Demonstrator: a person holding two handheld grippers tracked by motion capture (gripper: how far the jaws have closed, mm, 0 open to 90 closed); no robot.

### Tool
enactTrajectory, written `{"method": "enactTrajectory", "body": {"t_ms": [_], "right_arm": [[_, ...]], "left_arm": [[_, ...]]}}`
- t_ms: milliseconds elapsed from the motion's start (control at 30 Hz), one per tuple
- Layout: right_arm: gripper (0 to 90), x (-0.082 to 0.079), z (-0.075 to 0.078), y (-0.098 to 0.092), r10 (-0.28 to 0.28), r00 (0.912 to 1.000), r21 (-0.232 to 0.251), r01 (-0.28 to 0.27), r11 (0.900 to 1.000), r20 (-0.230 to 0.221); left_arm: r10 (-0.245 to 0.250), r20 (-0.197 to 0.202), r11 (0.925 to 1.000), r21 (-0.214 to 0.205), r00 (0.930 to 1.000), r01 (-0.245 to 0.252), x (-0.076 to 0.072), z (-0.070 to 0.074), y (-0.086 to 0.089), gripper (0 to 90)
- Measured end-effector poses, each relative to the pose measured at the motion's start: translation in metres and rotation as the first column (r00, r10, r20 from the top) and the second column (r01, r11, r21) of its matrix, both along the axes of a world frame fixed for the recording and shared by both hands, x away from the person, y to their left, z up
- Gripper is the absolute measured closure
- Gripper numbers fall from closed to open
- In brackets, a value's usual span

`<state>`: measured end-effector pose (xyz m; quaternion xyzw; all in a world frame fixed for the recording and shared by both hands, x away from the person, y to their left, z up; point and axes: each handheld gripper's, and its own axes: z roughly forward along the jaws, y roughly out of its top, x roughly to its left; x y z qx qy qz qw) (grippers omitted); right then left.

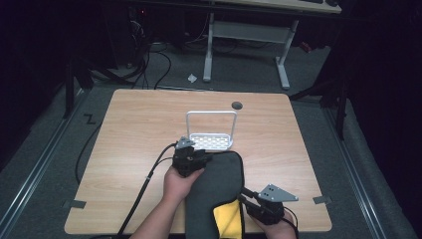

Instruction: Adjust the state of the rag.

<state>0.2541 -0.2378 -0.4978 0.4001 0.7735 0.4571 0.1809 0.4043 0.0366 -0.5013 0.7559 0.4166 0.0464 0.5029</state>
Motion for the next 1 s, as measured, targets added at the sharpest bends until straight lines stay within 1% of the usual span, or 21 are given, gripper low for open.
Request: {"method": "enactTrajectory", "body": {"t_ms": [67, 133, 200, 233, 267, 333, 400, 433, 500, 533, 567, 633, 667, 733, 800, 867, 900, 1000], "right_arm": [[70.8, 0.000, -0.001, 0.002, 0.006, 1.0000, -0.008, -0.006, 0.9999, 0.000], [70.9, 0.001, -0.002, 0.004, 0.009, 1.0000, -0.015, -0.009, 0.9998, 0.001], [71.7, 0.002, -0.002, 0.006, 0.009, 1.0000, -0.021, -0.009, 0.9997, -0.003], [72.9, 0.003, -0.002, 0.007, 0.013, 0.9999, -0.032, -0.013, 0.9994, 0.000], [75.8, 0.006, -0.001, 0.010, 0.018, 0.9998, -0.043, -0.018, 0.9989, -0.002], [83.2, 0.014, 0.002, 0.019, 0.031, 0.9995, -0.074, -0.032, 0.9967, -0.008], [90.0, 0.024, 0.002, 0.031, 0.049, 0.9984, -0.114, -0.052, 0.9921, -0.030], [90.0, 0.030, 0.000, 0.039, 0.054, 0.9975, -0.147, -0.060, 0.9873, -0.045], [90.0, 0.038, -0.007, 0.048, 0.064, 0.9945, -0.187, -0.078, 0.9793, -0.083], [90.0, 0.041, -0.012, 0.052, 0.074, 0.9911, -0.213, -0.096, 0.9722, -0.111], [90.0, 0.041, -0.015, 0.054, 0.082, 0.9888, -0.229, -0.109, 0.9672, -0.125], [90.0, 0.039, -0.021, 0.055, 0.102, 0.9831, -0.258, -0.139, 0.9561, -0.152], [90.0, 0.038, -0.022, 0.055, 0.110, 0.9825, -0.264, -0.147, 0.9533, -0.151], [90.0, 0.032, -0.019, 0.049, 0.113, 0.9810, -0.256, -0.151, 0.9549, -0.158], [90.0, 0.021, -0.016, 0.038, 0.110, 0.9813, -0.259, -0.149, 0.9542, -0.158], [90.0, 0.013, -0.015, 0.029, 0.104, 0.9813, -0.253, -0.143, 0.9568, -0.162], [90.0, 0.006, -0.014, 0.021, 0.094, 0.9818, -0.245, -0.133, 0.9603, -0.165], [90.0, -0.009, -0.009, 0.003, 0.060, 0.9881, -0.229, -0.091, 0.9691, -0.142]], "left_arm": [[-0.001, 0.003, 0.9999, 0.017, 1.0000, 0.001, -0.007, -0.003, 0.010, 58.7], [-0.011, 0.008, 0.9992, 0.039, 0.9999, 0.010, -0.017, -0.005, 0.018, 62.4], [-0.037, 0.005, 0.9972, 0.066, 0.9993, 0.037, -0.029, -0.007, 0.025, 69.8], [-0.049, 0.005, 0.9956, 0.080, 0.9988, 0.049, -0.036, -0.009, 0.027, 73.1], [-0.065, 0.003, 0.9935, 0.094, 0.9979, 0.065, -0.043, -0.010, 0.029, 76.1], [-0.079, -0.004, 0.9910, 0.109, 0.9969, 0.079, -0.050, -0.013, 0.029, 79.8], [-0.092, -0.014, 0.9856, 0.142, 0.9957, 0.093, -0.054, -0.018, 0.027, 82.5], [-0.092, -0.019, 0.9828, 0.159, 0.9956, 0.094, -0.055, -0.021, 0.026, 84.6], [-0.096, -0.029, 0.9773, 0.187, 0.9950, 0.099, -0.055, -0.025, 0.024, 87.1], [-0.098, -0.028, 0.9755, 0.195, 0.9948, 0.101, -0.055, -0.026, 0.023, 87.7], [-0.100, -0.029, 0.9731, 0.205, 0.9945, 0.104, -0.055, -0.027, 0.023, 87.8], [-0.104, -0.028, 0.9714, 0.212, 0.9942, 0.107, -0.055, -0.029, 0.022, 88.1], [-0.106, -0.026, 0.9710, 0.213, 0.9940, 0.109, -0.055, -0.029, 0.022, 88.2], [-0.106, -0.021, 0.9718, 0.210, 0.9942, 0.108, -0.055, -0.030, 0.023, 88.2], [-0.103, -0.018, 0.9745, 0.198, 0.9945, 0.105, -0.056, -0.031, 0.024, 88.2], [-0.101, -0.019, 0.9770, 0.187, 0.9947, 0.103, -0.056, -0.032, 0.025, 88.2], [-0.101, -0.018, 0.9779, 0.182, 0.9947, 0.102, -0.056, -0.033, 0.025, 88.2], [-0.100, -0.018, 0.9783, 0.181, 0.9948, 0.101, -0.056, -0.033, 0.026, 88.2]]}}
